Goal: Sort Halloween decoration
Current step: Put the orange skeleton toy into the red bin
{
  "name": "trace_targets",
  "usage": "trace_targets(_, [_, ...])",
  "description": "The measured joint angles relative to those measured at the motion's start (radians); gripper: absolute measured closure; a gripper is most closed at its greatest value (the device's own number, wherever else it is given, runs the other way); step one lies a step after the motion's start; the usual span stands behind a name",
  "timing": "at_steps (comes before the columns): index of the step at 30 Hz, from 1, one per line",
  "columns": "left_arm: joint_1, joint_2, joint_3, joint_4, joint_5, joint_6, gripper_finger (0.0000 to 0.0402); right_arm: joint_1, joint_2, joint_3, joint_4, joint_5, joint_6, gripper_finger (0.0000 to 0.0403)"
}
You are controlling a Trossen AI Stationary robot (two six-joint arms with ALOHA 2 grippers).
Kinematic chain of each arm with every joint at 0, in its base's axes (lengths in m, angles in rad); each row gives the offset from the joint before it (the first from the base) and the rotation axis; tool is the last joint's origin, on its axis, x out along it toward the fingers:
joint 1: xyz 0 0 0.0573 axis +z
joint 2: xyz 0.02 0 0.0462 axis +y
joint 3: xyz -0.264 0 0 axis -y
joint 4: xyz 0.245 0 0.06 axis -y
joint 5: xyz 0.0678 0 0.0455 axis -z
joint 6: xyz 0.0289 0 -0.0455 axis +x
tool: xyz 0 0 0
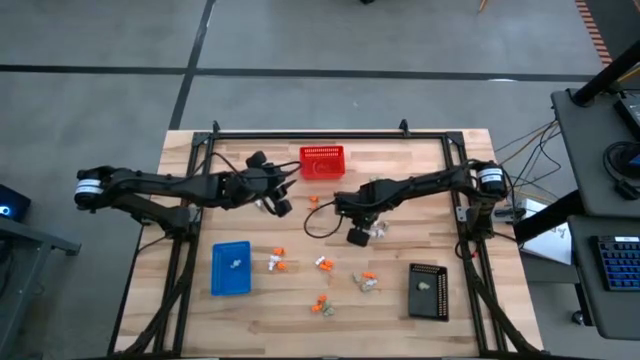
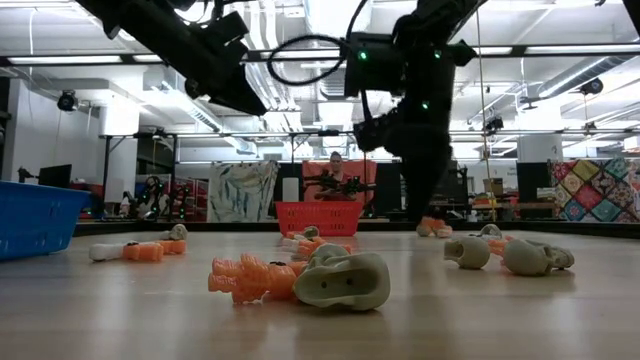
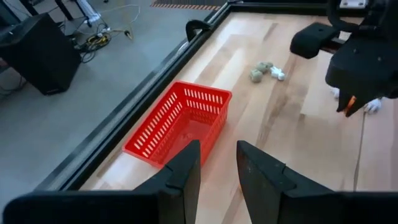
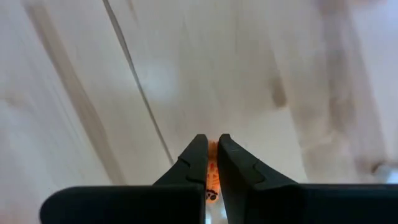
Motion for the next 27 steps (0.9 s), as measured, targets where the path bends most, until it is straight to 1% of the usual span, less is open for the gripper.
trace_targets(7, [-0.010,-0.119,0.000,-0.008,0.000,0.035,0.0315,-0.038,0.002,0.139,0.007,-0.005,-0.116,0.0390])
trace_targets(11, [-0.010,-0.186,0.001,-0.042,0.000,0.038,0.0315,-0.080,0.002,0.223,0.062,-0.006,-0.204,0.0390])
trace_targets(14, [-0.009,-0.222,0.001,-0.061,0.000,0.038,0.0315,-0.116,0.002,0.260,0.165,-0.008,-0.287,0.0390])
trace_targets(20, [-0.009,-0.252,0.001,-0.097,0.000,0.037,0.0315,-0.204,0.019,0.271,0.384,-0.010,-0.419,0.0390])
trace_targets(24, [-0.009,-0.252,0.001,-0.117,0.000,0.031,0.0315,-0.263,0.051,0.271,0.486,-0.009,-0.466,0.0390])
trace_targets(27, [-0.009,-0.246,0.001,-0.120,0.000,0.026,0.0315,-0.304,0.081,0.271,0.568,-0.009,-0.454,0.0390])
